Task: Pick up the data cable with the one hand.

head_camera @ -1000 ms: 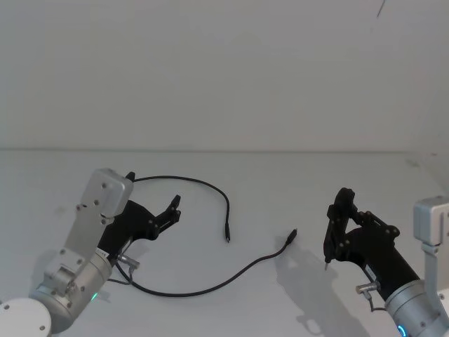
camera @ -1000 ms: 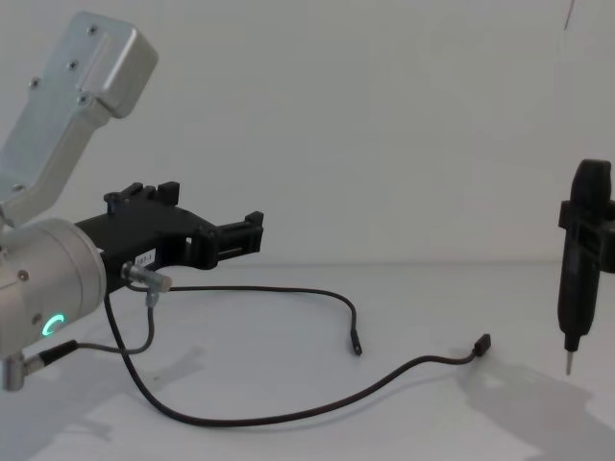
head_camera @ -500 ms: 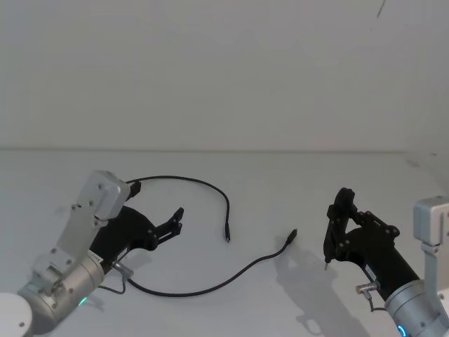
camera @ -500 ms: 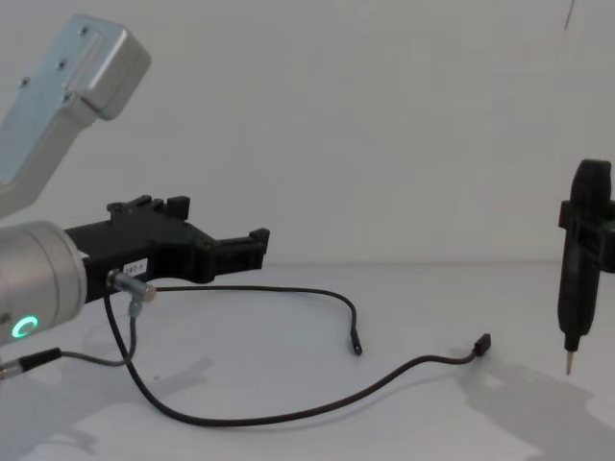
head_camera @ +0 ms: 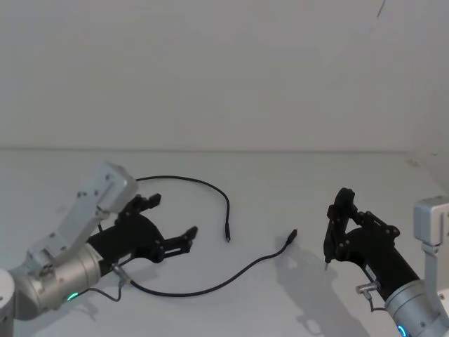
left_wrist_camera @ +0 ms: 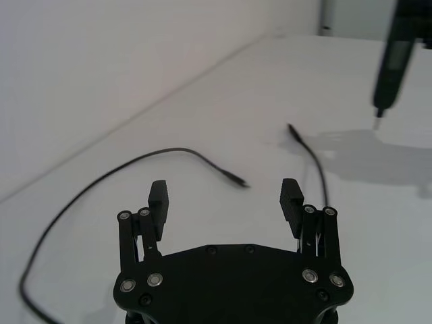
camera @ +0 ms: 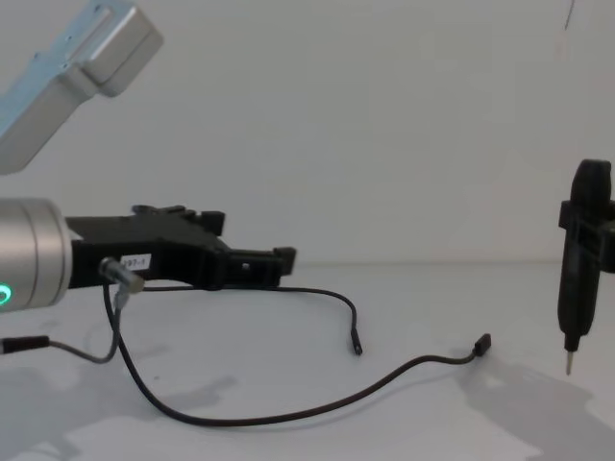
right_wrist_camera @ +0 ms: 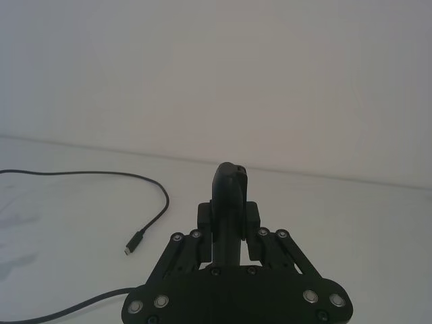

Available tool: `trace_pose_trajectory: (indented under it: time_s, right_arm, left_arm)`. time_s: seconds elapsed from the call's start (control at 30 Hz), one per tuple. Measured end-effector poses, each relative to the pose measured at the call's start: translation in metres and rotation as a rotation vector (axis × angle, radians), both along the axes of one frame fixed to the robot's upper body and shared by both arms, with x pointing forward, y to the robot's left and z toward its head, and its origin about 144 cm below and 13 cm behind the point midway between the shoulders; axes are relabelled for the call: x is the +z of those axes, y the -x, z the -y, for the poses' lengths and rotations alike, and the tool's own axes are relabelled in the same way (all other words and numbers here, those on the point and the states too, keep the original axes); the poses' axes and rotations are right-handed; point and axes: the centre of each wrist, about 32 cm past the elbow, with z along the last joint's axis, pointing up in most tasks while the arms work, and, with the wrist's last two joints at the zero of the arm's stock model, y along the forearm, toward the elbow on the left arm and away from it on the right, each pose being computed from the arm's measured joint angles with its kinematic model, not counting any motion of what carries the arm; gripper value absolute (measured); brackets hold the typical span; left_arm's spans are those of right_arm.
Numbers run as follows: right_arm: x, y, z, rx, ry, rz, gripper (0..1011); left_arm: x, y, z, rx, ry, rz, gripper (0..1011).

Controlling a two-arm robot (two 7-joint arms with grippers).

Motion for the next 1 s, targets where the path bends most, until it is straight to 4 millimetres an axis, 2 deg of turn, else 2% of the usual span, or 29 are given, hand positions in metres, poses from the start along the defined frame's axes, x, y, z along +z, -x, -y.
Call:
trace_pose_trajectory:
  time_s: [0.2, 0.47, 0.67, 1.0]
  right_arm:
    - [0.000, 0.000, 0.000, 0.000, 0.000, 0.000, 279]
    - [0.000, 0.000, 0.000, 0.000, 0.000, 0.000, 279]
    - [0.000, 0.000, 0.000, 0.000, 0.000, 0.000, 279]
    - [0.000, 0.000, 0.000, 0.000, 0.000, 0.000, 279]
  left_arm:
    - [0.013, -0.006, 0.010, -0.079, -0.033, -0.049, 1001]
    - [0.027, -0.013, 0.035, -0.136, -0.086, -0.100, 1001]
    - [0.028, -0.016, 0.050, -0.136, -0.128, -0.118, 1001]
    - [0.019, -0.024, 0.074, -0.083, -0.182, -0.147, 1001]
